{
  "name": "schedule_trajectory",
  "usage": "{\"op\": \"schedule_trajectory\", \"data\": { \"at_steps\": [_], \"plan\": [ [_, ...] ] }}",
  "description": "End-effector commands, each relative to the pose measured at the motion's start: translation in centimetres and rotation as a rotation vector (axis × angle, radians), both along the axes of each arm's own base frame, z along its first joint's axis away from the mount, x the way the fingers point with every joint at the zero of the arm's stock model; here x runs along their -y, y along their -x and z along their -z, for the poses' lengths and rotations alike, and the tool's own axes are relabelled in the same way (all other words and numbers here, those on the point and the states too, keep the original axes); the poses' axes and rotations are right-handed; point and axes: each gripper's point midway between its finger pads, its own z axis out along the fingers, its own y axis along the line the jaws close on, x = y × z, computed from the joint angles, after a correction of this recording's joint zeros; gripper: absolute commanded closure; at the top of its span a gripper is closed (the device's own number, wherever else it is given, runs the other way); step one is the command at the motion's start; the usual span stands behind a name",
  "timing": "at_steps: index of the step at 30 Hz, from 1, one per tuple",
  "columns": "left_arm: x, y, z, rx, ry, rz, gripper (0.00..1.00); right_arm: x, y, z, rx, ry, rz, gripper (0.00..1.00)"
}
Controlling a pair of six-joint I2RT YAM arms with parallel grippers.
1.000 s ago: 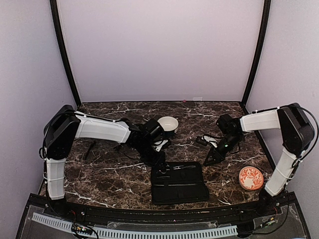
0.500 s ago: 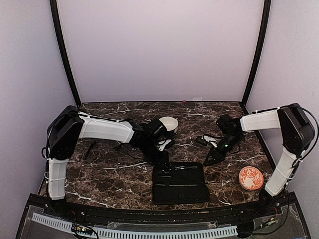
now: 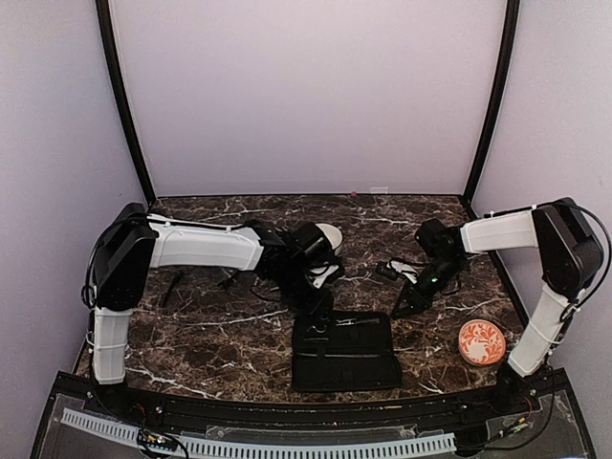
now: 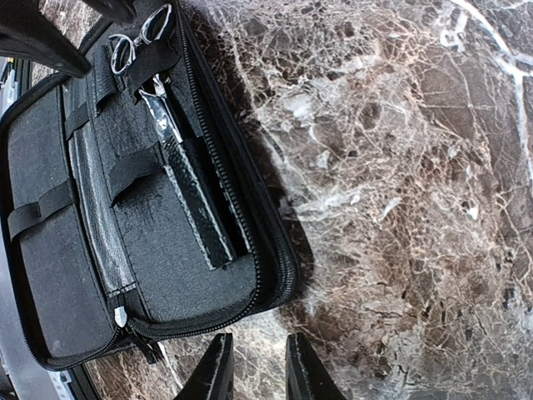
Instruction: Sort the hair-cutting tools
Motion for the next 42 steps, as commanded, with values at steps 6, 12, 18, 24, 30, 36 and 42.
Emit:
{"op": "schedule_trajectory", "data": {
  "at_steps": [6,12,18,24,30,36,42],
  "plan": [
    [-5.2,-2.1,-7.9,0.257,-0.12,-0.016,0.6,-0.4,-0.5,-1.6,0.052,-0.006,-0.018,0.79],
    [-8.9,-5.7,-9.9,0.41,-0.14,-0.164,0.48,-1.6,-1.0,-3.0,0.165,0.042,-0.097,0.79],
    [-11.3,-7.5,-10.4,0.48,-0.134,-0.28,0.4,-4.1,-1.5,-2.3,0.223,0.078,-0.154,0.81],
    [-11.5,-7.3,-9.7,0.452,-0.121,-0.315,0.41,-7.3,-0.9,-1.5,0.237,0.086,-0.241,0.83],
    [-12.0,-6.5,-9.1,0.427,-0.106,-0.336,0.42,-8.8,-0.9,-0.6,0.249,0.108,-0.267,0.84],
    [-12.4,-6.0,-8.9,0.425,-0.099,-0.338,0.43,-9.5,-1.5,0.0,0.248,0.116,-0.254,0.86],
    [-12.5,-5.7,-8.9,0.424,-0.094,-0.326,0.43,-10.2,-1.0,-1.9,0.208,0.076,-0.262,0.87]
  ]
}}
